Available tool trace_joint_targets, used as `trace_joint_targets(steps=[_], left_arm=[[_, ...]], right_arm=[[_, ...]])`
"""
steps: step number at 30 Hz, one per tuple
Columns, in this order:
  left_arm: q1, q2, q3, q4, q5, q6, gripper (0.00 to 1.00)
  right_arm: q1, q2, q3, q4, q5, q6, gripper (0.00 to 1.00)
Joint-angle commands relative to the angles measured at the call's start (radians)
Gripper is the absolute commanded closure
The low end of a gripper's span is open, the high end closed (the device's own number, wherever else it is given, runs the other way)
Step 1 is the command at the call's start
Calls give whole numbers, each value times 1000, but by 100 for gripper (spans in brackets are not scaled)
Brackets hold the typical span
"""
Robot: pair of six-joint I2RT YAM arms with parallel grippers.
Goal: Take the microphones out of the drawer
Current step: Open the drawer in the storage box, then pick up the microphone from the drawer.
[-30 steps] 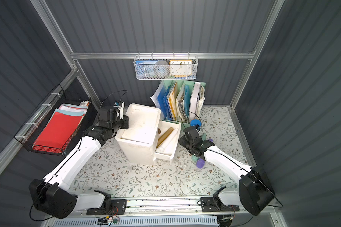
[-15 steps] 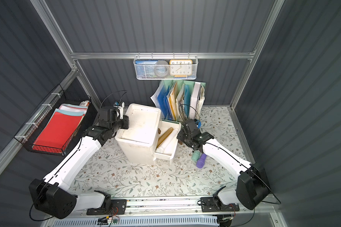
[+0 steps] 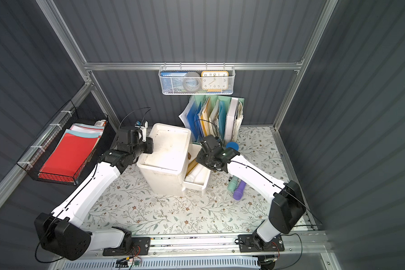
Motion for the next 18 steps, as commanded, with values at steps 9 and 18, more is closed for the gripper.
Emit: trace_joint_targets(steps=[9,18], left_arm=[[0,72,-67,-154,24,-10,100],[0,72,-67,-151,29,-10,100]], right_arm=[[52,146,53,-128,46,142,56],[52,196,50,-127,95,167,56]])
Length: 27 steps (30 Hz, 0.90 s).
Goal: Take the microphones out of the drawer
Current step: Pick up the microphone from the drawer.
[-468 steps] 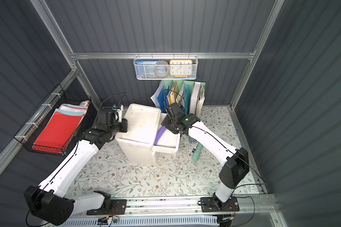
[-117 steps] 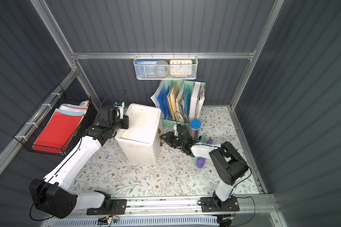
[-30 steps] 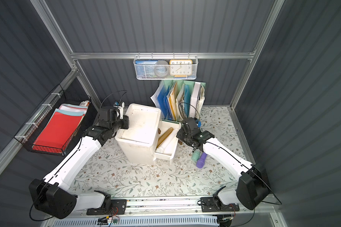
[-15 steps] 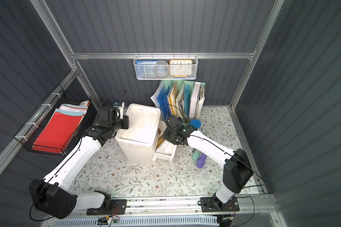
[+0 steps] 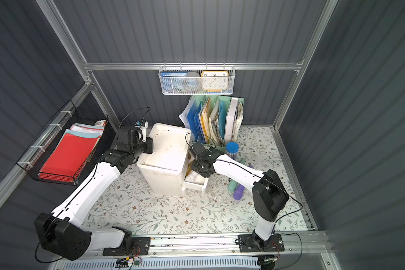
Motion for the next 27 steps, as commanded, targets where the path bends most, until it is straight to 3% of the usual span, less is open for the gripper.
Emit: trace_joint_targets(steps=[1,16,25,27], left_arm=[[1,72,-67,-151,28,-10,100],[0,68,-67,-151,28,-10,100],[0,69,-67,-151,27,-10,100],[1,71,-67,-151,28,-10,100]], right_arm=[[3,42,15,-36,51,23,56],[3,134,35,-34,54,27,56],[3,93,14,1,83,-25,83],[3,85,28,-11,92,-42,85]])
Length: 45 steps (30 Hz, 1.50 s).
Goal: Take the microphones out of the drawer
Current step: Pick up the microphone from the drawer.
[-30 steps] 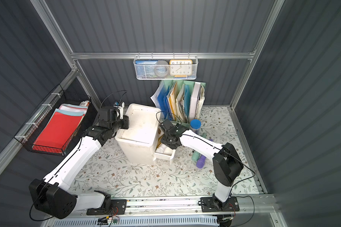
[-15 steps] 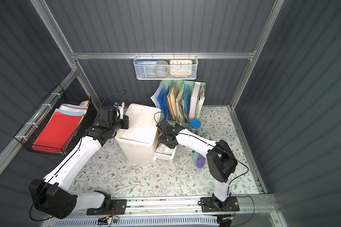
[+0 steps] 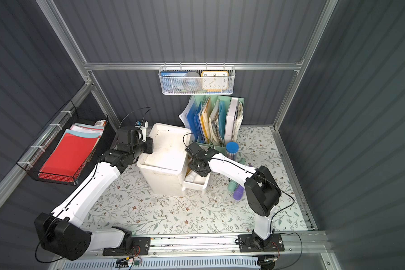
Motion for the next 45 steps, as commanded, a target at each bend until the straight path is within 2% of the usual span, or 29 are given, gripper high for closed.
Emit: trace_joint_targets(steps=[1,17,31,37,45], left_arm=[[1,71,-67,-152,28,-10,100],[1,74,-67,-154,28,-10,100],[0,74,-67,-154,27,-10,100],[1,79,-67,-152,28,-10,100],[0,82,-66,-152,30,-12,100]], right_arm=[[-2,-1,-11,-27,64,-86,85],[-2,-91,44,-24,142,-205,90],[-1,-178,102,-34,233,-388,93],[-1,-265,91,-56,318,-450,94],[-2,-451,-23,-61,506,-516,94]])
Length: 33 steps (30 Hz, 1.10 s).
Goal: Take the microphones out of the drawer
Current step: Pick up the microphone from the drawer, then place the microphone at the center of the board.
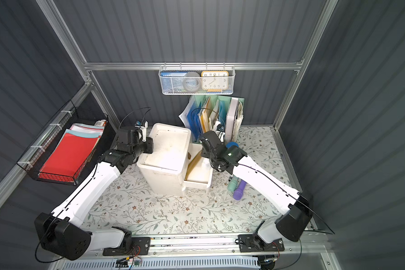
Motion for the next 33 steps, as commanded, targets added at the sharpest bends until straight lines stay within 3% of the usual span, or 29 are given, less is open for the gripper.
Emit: trace_joint_targets(steps=[1,7,12,22,33], left_arm=[[0,81,-65,-152,30,-12,100],[0,87,-62,-152,37,-15,100],[1,87,-63,-152,39,-16,100],[0,93,-62,-149,42,-17,100],[0,100,-62,-151,43,-18,99]], right_arm=[[-3,-68,-45,-28,135,-51,94],[-33,-159,-100,-100,259,-76,93],[-152,-258,-178,-140,248,-58,93],[-500,-461,-445,-101,33,-68,93],[-704,-329,-675,22,-328,-80,93]])
